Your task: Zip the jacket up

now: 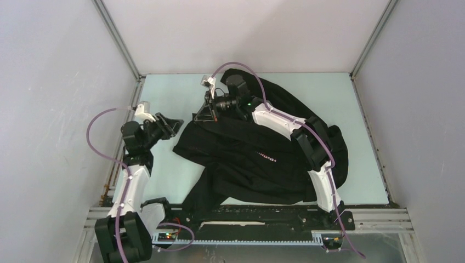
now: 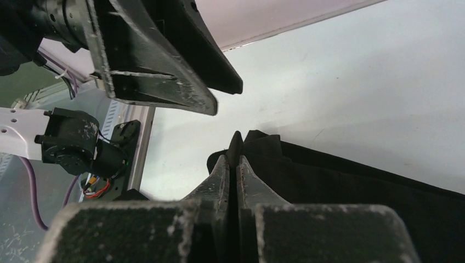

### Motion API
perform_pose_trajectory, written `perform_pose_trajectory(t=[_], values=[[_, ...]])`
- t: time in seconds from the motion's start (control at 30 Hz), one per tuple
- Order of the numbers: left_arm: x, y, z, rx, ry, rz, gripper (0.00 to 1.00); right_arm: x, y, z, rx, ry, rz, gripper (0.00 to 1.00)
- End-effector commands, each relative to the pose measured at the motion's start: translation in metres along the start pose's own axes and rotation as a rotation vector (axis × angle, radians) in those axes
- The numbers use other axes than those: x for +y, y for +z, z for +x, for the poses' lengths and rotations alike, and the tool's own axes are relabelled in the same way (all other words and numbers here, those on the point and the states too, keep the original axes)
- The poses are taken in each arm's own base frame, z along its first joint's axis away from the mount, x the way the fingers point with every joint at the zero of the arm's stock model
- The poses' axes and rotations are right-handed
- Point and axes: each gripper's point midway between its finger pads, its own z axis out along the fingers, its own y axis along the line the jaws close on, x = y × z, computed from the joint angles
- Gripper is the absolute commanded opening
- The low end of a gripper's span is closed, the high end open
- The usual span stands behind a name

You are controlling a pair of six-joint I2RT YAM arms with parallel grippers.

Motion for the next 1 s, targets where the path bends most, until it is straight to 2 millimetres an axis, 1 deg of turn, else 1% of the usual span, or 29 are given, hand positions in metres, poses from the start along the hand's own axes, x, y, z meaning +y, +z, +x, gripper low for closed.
perform_pose_trajectory(t=[0.0, 0.1, 0.17, 0.23, 0.33, 0.43, 0.6, 0.67, 0.77, 0.83, 0.9, 0.97], values=[[-0.061, -0.009, -0.05, -0.117, 0.156, 0.251, 0.51, 0.008, 0.006, -0.016, -0.042, -0.043, -0.055, 0.0], [-0.065, -0.009, -0.053, -0.113, 0.159, 0.271, 0.53, 0.009, 0.007, -0.015, -0.039, -0.039, -0.067, 0.0], [-0.074, -0.005, -0.053, -0.1, 0.151, 0.319, 0.54, 0.01, 0.008, -0.015, -0.036, -0.036, -0.081, 0.0], [-0.082, -0.001, -0.048, -0.067, 0.168, 0.36, 0.56, 0.01, 0.008, -0.015, -0.034, -0.033, -0.09, 0.0], [-0.081, 0.008, -0.042, -0.025, 0.217, 0.337, 0.56, 0.01, 0.009, -0.014, -0.032, -0.031, -0.093, 0.0], [-0.082, 0.013, -0.038, -0.004, 0.217, 0.35, 0.58, 0.009, 0.007, -0.014, -0.032, -0.033, -0.087, 0.0], [-0.069, 0.021, -0.029, 0.041, 0.222, 0.288, 0.59, 0.01, 0.006, -0.015, -0.032, -0.036, -0.087, 0.0], [-0.066, 0.023, -0.029, 0.034, 0.226, 0.272, 0.57, 0.011, 0.006, -0.015, -0.032, -0.037, -0.089, 0.0], [-0.065, 0.027, -0.027, 0.054, 0.221, 0.289, 0.47, 0.012, 0.006, -0.016, -0.034, -0.041, -0.09, 0.0], [-0.066, 0.03, -0.021, 0.086, 0.2, 0.317, 0.42, 0.013, 0.006, -0.016, -0.035, -0.043, -0.09, 0.0], [-0.065, 0.032, -0.016, 0.109, 0.186, 0.33, 0.41, 0.013, 0.006, -0.016, -0.035, -0.045, -0.089, 0.0], [-0.062, 0.033, -0.01, 0.123, 0.175, 0.325, 0.42, 0.013, 0.006, -0.016, -0.035, -0.046, -0.087, 0.0]])
